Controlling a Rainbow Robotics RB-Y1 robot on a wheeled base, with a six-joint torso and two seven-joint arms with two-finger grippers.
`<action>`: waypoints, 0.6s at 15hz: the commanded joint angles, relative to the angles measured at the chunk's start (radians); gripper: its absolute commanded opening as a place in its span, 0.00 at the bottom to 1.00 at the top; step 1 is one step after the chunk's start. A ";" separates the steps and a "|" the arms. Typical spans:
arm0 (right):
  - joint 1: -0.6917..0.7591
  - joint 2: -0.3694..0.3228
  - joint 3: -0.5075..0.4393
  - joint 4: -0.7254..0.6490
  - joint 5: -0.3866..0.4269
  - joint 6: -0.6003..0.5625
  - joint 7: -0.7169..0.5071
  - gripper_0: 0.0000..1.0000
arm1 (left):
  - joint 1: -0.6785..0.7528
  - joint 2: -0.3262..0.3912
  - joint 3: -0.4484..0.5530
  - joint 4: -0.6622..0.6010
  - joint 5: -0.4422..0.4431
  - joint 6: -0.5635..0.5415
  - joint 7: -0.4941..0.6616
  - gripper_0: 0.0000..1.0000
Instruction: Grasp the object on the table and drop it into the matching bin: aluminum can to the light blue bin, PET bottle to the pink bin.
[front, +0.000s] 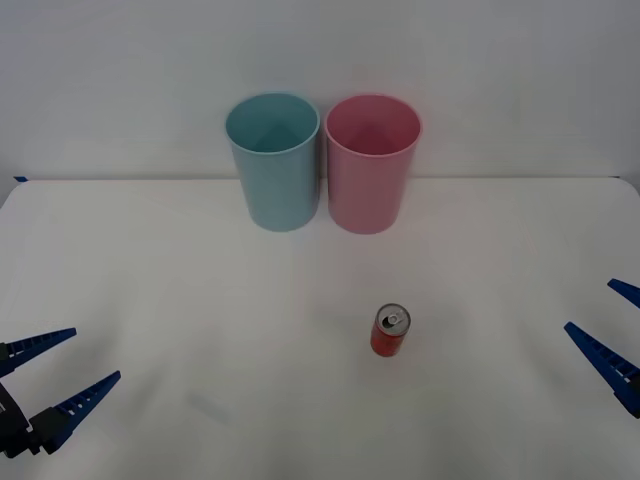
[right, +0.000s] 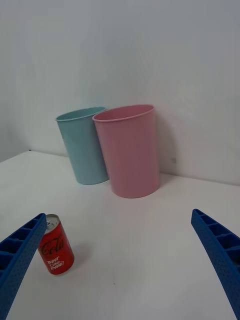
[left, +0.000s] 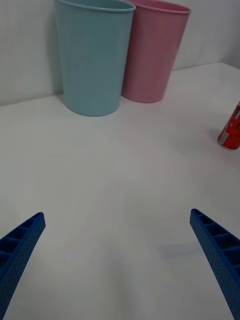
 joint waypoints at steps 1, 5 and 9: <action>0.000 0.000 0.000 0.000 0.000 0.000 0.000 1.00 | 0.000 0.000 0.000 0.000 0.000 0.000 0.000 1.00; 0.067 -0.069 0.007 -0.008 -0.020 -0.007 -0.012 1.00 | 0.000 0.000 0.000 0.000 0.000 0.000 0.000 1.00; 0.085 -0.089 0.051 -0.003 -0.003 -0.007 0.011 1.00 | 0.000 0.000 0.000 0.000 0.000 0.000 0.000 1.00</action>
